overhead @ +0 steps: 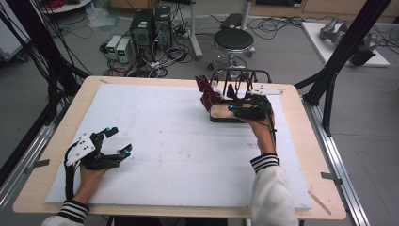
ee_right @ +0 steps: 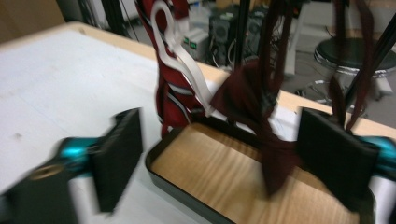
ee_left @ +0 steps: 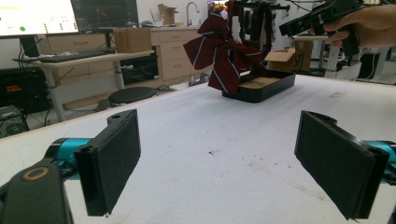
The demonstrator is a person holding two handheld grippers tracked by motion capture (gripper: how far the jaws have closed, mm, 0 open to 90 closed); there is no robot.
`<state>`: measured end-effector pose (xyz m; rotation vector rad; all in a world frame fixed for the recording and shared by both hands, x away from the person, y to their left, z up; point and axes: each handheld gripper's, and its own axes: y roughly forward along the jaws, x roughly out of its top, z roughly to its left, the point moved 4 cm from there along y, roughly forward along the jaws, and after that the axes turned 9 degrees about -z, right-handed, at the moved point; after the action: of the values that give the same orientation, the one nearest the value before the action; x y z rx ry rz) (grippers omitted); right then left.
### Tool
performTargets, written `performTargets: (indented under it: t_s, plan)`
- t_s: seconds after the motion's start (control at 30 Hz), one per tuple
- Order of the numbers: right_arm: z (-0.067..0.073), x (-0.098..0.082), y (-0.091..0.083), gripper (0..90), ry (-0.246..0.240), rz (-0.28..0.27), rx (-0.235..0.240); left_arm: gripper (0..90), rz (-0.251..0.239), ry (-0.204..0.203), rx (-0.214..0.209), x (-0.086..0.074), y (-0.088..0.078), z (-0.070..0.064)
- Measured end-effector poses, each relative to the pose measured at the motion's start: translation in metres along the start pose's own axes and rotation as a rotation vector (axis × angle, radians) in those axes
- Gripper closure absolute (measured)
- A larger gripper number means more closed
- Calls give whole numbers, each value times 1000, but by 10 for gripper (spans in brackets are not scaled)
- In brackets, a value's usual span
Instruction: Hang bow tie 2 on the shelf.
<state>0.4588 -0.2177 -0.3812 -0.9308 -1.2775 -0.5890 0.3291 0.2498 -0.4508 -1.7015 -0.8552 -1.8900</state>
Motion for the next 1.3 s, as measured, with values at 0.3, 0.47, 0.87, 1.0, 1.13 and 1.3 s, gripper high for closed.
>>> performTargets:
  t_s: [0.3,0.47,0.87,1.0,1.13,1.3]
  plan:
    - [16,-2,-59,113,-46,-126,33,147,8,-4,15,-1,-3,1]
    - [36,-24,-104,113,-86,-253,16,147,1,-6,34,-2,-6,1]
    - [52,-89,-141,112,-48,-378,-36,147,-23,0,47,-1,-9,0]
    - [52,-95,-141,113,-65,-391,-33,145,-38,2,58,0,-12,-1]
    - [49,-100,-142,113,-76,-410,-55,146,-42,2,65,0,-13,-1]
    - [44,-110,-142,113,-67,-402,-90,145,-49,8,62,0,-14,-3]
